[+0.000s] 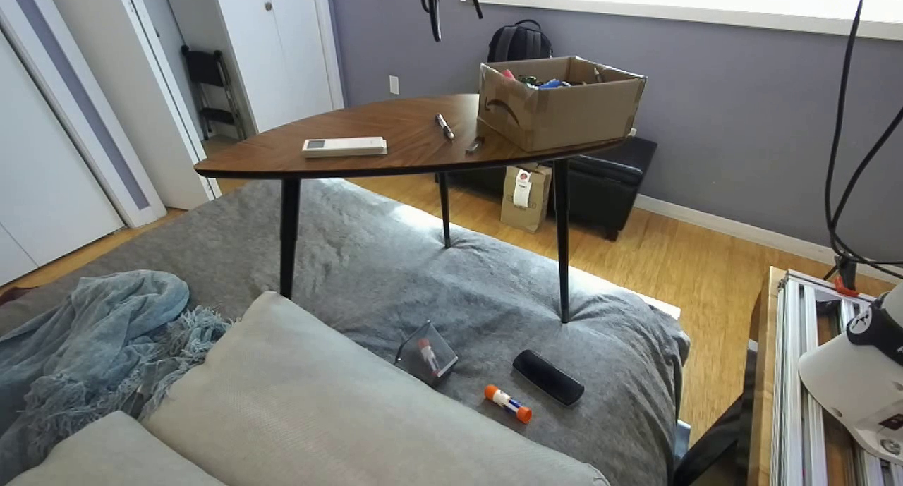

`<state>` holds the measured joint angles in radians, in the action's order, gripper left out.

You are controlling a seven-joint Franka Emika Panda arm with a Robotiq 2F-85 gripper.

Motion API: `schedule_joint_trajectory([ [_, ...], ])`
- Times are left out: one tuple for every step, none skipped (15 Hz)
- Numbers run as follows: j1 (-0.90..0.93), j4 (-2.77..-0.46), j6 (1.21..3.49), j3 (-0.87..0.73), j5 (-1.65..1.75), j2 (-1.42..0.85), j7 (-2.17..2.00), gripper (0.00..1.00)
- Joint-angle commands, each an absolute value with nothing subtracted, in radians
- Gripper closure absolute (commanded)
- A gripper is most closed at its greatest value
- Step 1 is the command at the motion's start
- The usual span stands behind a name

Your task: Remove the black pen from the box and put it on the table

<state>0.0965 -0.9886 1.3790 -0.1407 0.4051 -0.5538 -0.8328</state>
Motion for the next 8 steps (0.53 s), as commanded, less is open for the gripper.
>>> schedule_joint_trajectory([
  [0.129,-1.166,1.343,-0.172,0.506,-0.442,-0.871,0.0],
  [0.126,-1.206,1.358,-0.172,0.521,-0.419,-0.883,0.0],
  [0.105,-1.076,1.346,-0.157,0.48,-0.503,-0.846,0.0],
  [0.103,-1.093,1.346,-0.158,0.484,-0.494,-0.849,0.0],
  [0.102,-1.093,1.346,-0.158,0.484,-0.495,-0.849,0.0],
  [0.103,-1.092,1.346,-0.158,0.484,-0.496,-0.849,0.0],
  [0.104,-1.092,1.346,-0.158,0.484,-0.498,-0.849,0.0],
  [0.104,-1.092,1.346,-0.157,0.484,-0.498,-0.849,0.0],
])
